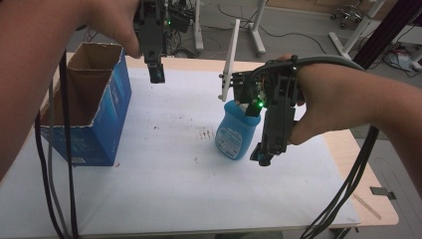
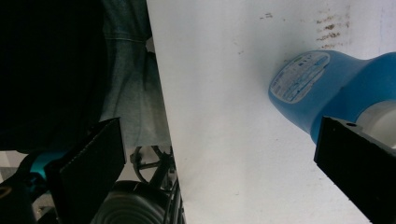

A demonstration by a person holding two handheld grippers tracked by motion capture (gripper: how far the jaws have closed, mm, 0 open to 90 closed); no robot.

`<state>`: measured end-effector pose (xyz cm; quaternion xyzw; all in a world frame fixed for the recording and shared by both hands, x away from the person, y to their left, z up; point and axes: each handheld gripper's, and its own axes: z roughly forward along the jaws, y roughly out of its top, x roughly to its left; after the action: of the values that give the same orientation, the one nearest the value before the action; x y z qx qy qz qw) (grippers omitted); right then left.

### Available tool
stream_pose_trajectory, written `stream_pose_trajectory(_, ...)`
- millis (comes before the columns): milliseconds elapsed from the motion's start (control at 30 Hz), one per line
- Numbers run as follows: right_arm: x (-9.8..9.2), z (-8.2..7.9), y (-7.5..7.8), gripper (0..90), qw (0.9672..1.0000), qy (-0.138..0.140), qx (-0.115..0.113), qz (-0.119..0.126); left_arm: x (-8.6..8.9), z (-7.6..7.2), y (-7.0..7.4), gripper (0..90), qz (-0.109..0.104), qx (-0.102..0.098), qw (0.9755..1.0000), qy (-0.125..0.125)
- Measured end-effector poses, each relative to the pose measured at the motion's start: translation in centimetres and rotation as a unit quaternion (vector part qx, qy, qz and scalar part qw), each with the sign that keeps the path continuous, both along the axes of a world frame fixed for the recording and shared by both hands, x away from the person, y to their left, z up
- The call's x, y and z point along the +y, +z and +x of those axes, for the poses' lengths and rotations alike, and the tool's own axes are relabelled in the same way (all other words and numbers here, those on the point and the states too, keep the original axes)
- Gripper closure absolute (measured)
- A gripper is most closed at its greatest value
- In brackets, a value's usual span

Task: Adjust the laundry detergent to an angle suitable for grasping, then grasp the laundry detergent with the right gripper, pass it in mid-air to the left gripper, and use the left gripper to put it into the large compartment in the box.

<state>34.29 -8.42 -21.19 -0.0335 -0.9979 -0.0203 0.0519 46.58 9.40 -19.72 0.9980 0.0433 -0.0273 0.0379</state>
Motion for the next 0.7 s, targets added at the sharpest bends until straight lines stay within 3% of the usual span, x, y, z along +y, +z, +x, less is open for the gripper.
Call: stream_pose_trajectory(700,-0.53,-0.49,0.17,1.3,1.0,0.0,-0.008,0.004,-0.55,-0.14,-0.22,1.7,0.011,-0.001,0.9999,-0.001)
